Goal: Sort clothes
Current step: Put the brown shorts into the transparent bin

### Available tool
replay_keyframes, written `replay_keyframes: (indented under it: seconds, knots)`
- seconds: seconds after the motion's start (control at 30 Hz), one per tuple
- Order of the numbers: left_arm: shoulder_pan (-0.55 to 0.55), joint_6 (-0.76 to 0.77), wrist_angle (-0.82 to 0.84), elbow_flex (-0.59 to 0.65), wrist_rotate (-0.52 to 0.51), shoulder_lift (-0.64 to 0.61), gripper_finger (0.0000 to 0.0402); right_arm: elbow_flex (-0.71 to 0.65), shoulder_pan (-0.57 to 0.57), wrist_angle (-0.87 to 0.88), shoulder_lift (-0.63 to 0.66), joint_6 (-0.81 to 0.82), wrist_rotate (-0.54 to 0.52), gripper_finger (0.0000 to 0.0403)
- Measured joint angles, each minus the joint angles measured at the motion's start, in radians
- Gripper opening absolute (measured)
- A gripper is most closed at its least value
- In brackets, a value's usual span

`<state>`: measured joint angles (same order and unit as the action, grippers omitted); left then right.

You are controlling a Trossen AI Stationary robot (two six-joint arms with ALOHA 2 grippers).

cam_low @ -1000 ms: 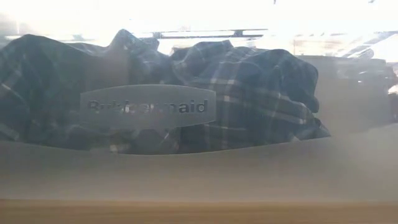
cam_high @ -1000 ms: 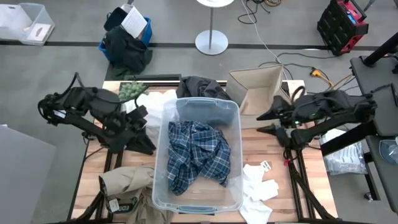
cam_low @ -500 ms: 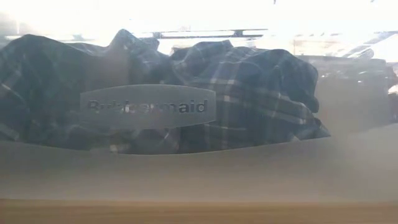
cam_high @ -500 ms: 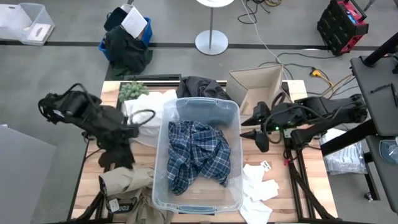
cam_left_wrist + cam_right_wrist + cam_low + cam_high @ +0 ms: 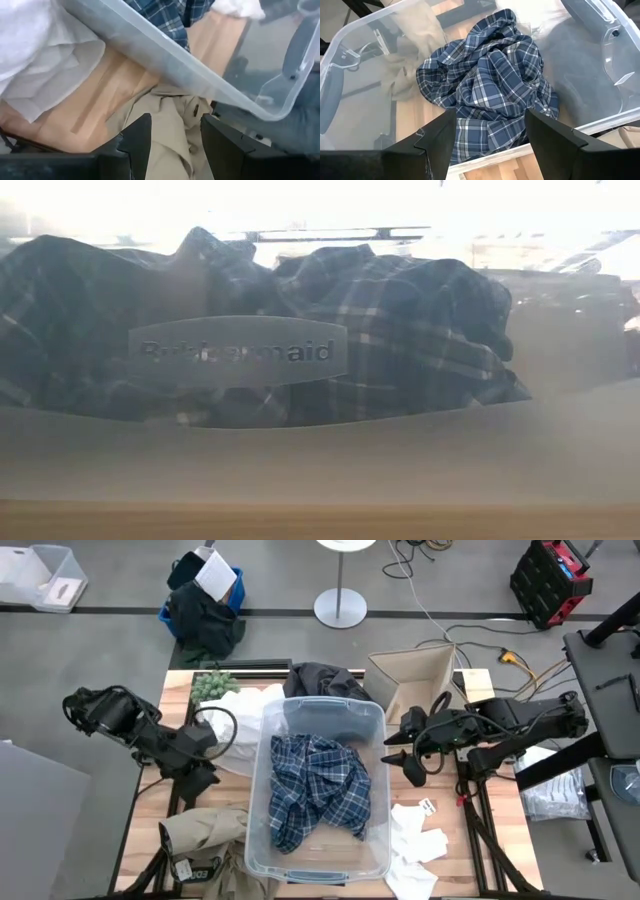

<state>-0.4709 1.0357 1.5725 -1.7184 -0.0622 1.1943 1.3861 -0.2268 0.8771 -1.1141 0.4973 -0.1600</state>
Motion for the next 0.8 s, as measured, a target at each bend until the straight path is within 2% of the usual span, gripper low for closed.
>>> replay_keyframes:
  seconds: [0.1, 0.2, 0.27, 0.4, 0.5, 0.67, 0.8]
  knots:
    - [-0.002, -0.043, -0.001, 0.010, 0.024, 0.012, 0.0151, 0.000, 0.000, 0.000, 0.000, 0.000, 0.000, 0.0228]
    - [-0.002, -0.167, -0.003, 0.037, 0.084, 0.025, 0.0151, 0.000, 0.000, 0.000, 0.000, 0.000, 0.000, 0.0228]
    - [-0.010, -0.196, -0.001, 0.064, 0.144, 0.032, 0.0151, 0.000, 0.000, 0.000, -0.002, -0.001, 0.000, 0.0228]
    - [-0.031, -0.133, -0.002, 0.124, 0.291, 0.066, 0.0151, 0.000, 0.000, 0.000, -0.002, -0.001, 0.000, 0.0228]
    - [-0.044, -0.007, -0.002, 0.181, 0.411, 0.085, 0.0151, 0.000, 0.000, 0.001, -0.001, -0.002, 0.001, 0.0228]
    - [-0.122, 0.127, -0.003, 0.251, 0.444, 0.111, 0.0160, 0.000, 0.000, 0.001, -0.001, -0.021, 0.002, 0.0228]
    - [-0.170, 0.262, -0.001, 0.286, 0.459, 0.104, 0.0195, 0.000, 0.000, 0.001, -0.001, -0.027, 0.002, 0.0228]
